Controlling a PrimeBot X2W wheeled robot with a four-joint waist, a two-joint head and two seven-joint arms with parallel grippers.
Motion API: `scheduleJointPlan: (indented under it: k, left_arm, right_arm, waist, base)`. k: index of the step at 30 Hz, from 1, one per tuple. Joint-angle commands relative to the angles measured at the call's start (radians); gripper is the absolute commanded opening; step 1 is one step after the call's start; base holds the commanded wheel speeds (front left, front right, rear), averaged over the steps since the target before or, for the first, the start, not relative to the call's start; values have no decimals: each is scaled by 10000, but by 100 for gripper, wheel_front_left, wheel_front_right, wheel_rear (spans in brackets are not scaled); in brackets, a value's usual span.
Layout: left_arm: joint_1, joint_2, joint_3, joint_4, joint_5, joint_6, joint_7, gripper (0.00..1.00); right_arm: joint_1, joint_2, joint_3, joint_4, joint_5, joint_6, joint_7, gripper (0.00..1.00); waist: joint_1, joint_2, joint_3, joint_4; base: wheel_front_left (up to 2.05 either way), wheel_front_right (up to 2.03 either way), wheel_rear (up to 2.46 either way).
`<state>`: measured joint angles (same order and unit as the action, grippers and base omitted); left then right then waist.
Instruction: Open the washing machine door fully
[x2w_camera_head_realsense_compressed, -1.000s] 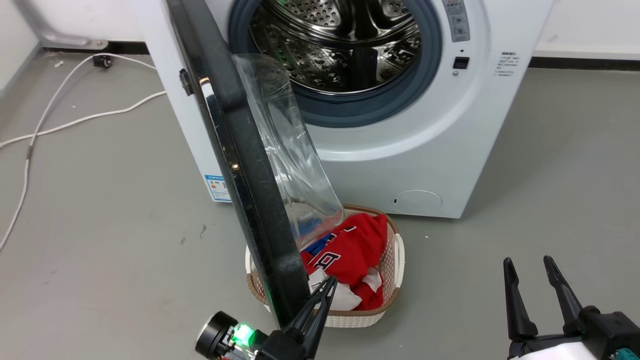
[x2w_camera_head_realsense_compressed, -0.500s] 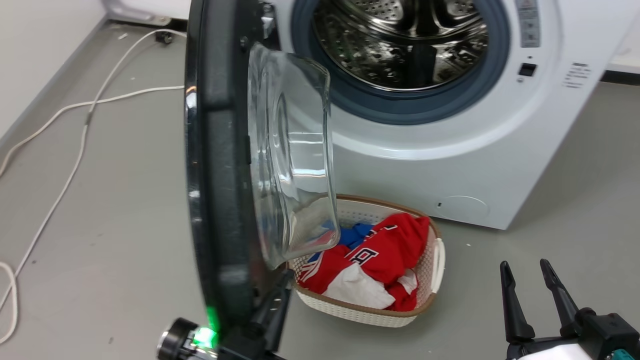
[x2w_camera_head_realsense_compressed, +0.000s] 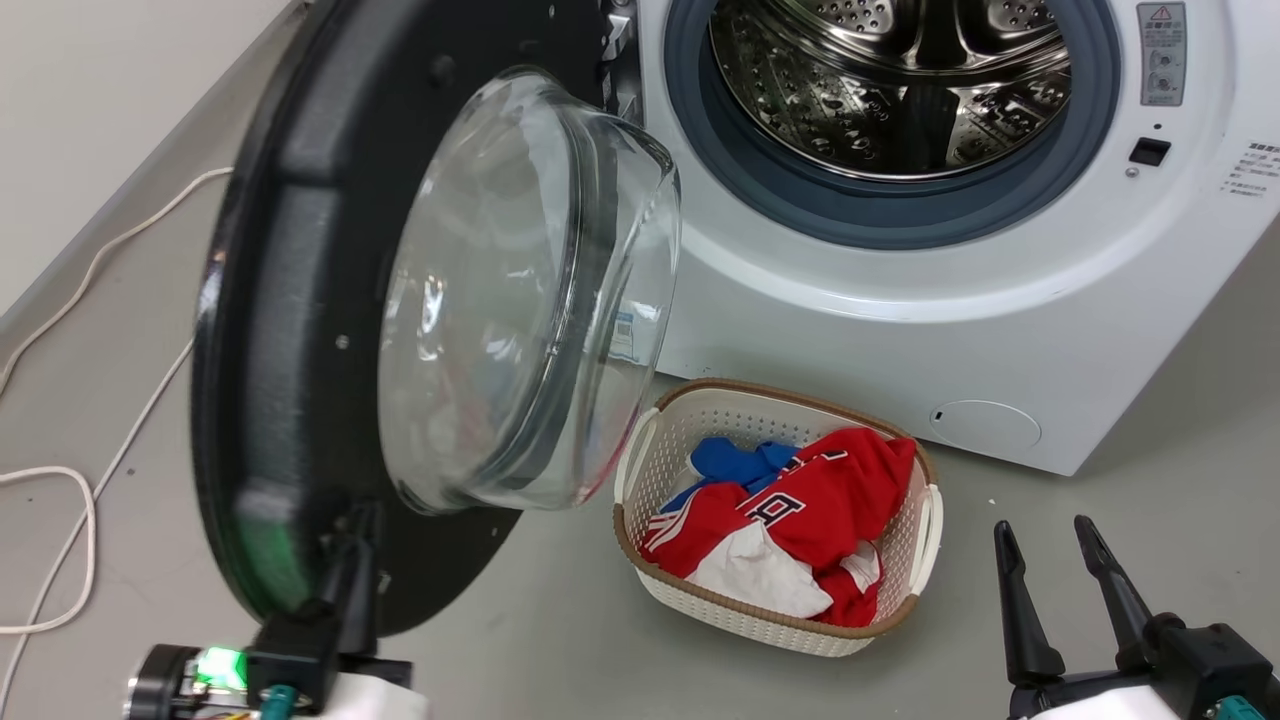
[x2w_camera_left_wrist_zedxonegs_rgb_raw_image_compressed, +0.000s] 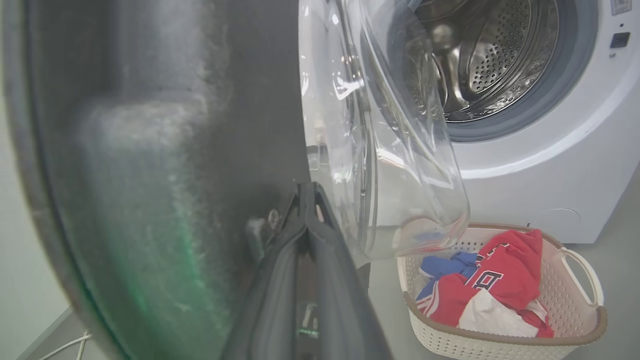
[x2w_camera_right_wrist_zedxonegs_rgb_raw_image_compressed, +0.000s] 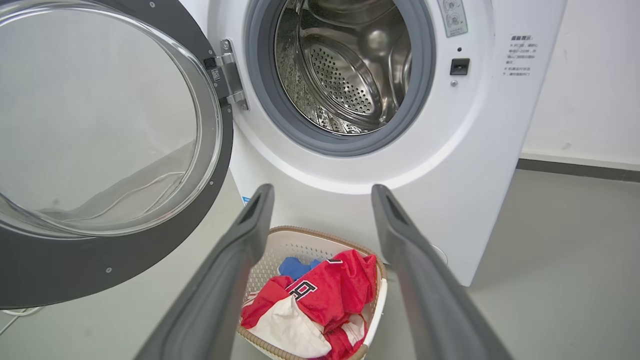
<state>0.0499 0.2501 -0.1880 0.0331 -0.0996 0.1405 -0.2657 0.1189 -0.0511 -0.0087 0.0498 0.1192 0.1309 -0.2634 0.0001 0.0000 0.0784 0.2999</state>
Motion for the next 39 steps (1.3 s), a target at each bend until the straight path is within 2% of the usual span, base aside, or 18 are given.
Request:
scheduleJointPlan:
  k: [1, 8, 15, 16, 18, 25, 39]
  left_arm:
    - [-103, 72, 158, 19, -8, 95, 21, 0]
    - [-567, 295, 1199, 579, -328, -4, 23, 0]
    - [-1165, 382, 2262, 962, -549, 159, 21, 0]
    - [-1443, 421, 2736, 1149, -661, 128, 21, 0]
    - [-1589, 440, 3028, 1288, -729, 110, 22, 0]
    - [-2467, 562, 4156, 2014, -819, -145, 23, 0]
    - [-3953, 1022, 5550, 3452, -826, -671, 23, 0]
  right_arm:
    - [-116, 17, -3, -24, -91, -2, -19, 100]
    - [-283, 17, 18, -107, -228, -2, -19, 100]
    - [-489, 17, -47, -200, -495, -2, -19, 100]
    - [-613, 17, -80, -246, -603, -2, -19, 100]
    - [-654, 17, -111, -268, -669, -2, -19, 100]
    - [-1004, -62, -180, -420, -962, -2, -19, 100]
    - [-1507, -240, -145, -550, -1094, -2, -19, 100]
  waist:
    - [-1, 0, 12, 14]
    - [-1, 0, 299, -39]
    - [-1, 0, 870, -189]
    - [-1, 0, 1136, -246]
    - [-1, 0, 1299, -266]
    - [-1, 0, 2021, -309]
    - [-1, 0, 2818, -475]
  base:
    - [0, 0, 0]
    - [0, 0, 0]
    - [0, 0, 0]
    - [0, 0, 0]
    - [0, 0, 0]
    - [0, 0, 0]
    - [0, 0, 0]
